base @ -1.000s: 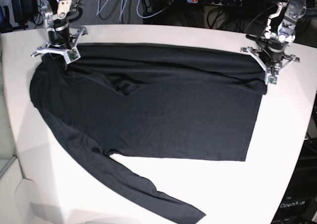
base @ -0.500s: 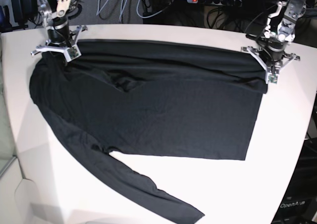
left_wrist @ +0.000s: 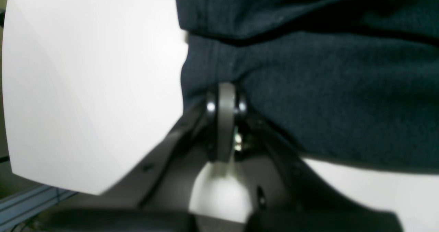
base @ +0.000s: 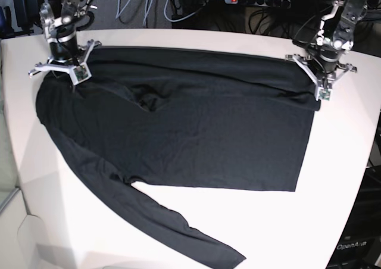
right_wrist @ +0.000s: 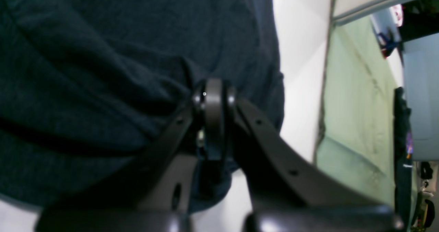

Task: Fold the T-shirt properly
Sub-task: 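Hold the shirt edge taut with both grippers, spreading the shirt flat, then release the collar edge and move both grippers along the shirt sides to the hem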

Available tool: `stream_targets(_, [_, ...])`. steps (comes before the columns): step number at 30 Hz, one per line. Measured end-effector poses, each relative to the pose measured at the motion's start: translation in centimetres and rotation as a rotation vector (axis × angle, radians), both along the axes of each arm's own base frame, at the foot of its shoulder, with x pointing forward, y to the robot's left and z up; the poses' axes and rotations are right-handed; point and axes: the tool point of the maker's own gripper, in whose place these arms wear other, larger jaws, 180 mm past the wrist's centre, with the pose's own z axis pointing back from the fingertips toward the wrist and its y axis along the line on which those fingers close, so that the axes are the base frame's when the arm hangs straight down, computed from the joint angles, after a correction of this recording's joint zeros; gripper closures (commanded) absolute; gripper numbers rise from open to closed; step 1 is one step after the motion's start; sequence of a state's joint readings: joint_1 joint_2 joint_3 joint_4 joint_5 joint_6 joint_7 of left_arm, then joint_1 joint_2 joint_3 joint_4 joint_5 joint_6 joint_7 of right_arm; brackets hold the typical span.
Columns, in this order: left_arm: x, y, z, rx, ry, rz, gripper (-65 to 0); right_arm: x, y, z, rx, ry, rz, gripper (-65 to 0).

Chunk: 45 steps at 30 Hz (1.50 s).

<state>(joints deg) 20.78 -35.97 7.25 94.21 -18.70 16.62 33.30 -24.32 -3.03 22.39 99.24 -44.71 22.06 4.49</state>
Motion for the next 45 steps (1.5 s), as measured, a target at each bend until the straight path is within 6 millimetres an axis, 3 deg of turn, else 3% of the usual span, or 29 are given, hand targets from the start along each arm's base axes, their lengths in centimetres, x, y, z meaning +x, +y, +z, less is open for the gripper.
stream_targets(5, [0.9,1.8,2.2,0.014,-0.062,0.050,0.0,0.7,0.1,1.8,-0.018,-0.047,0.007,0.0])
stream_targets(13, [0.8,1.8,3.8,-0.004,-0.068,0.075,0.0,3.1,0.3,4.7,-0.025,-0.141,0.009,0.0])
stream_targets(16, [1.9,1.6,5.6,-0.020,-0.139,0.097,0.0,3.9,0.4,6.0,-0.034,-0.179,0.010,0.0])
stream_targets(21, [3.0,1.7,8.6,-0.078,-0.261,0.186,0.0,7.8,0.7,9.5,-0.015,-0.308,-0.006,0.0])
stream_targets(25, [4.6,1.5,10.0,-0.123,-0.338,0.239,0.0,8.5,-1.2,10.4,-0.035,-0.316,-0.073,0.0])
stream_targets(29, [5.9,1.5,10.6,-0.131,-0.362,0.234,0.0,9.0,-3.3,10.9,-0.042,-0.308,-0.171,0.0])
stream_targets(35, [7.3,2.1,10.3,-0.126,-0.357,0.231,0.0,8.6,-2.9,9.9,-0.011,-0.283,-0.192,0.0])
stream_targets(40, [9.7,-0.3,9.6,-0.164,-0.328,0.041,0.0,9.0,-1.7,10.0,0.026,-0.299,-0.189,0.0])
stream_targets(45, [9.7,0.6,8.2,-0.156,-0.289,0.063,0.0,9.7,-2.1,10.7,0.044,-0.316,-0.210,0.0])
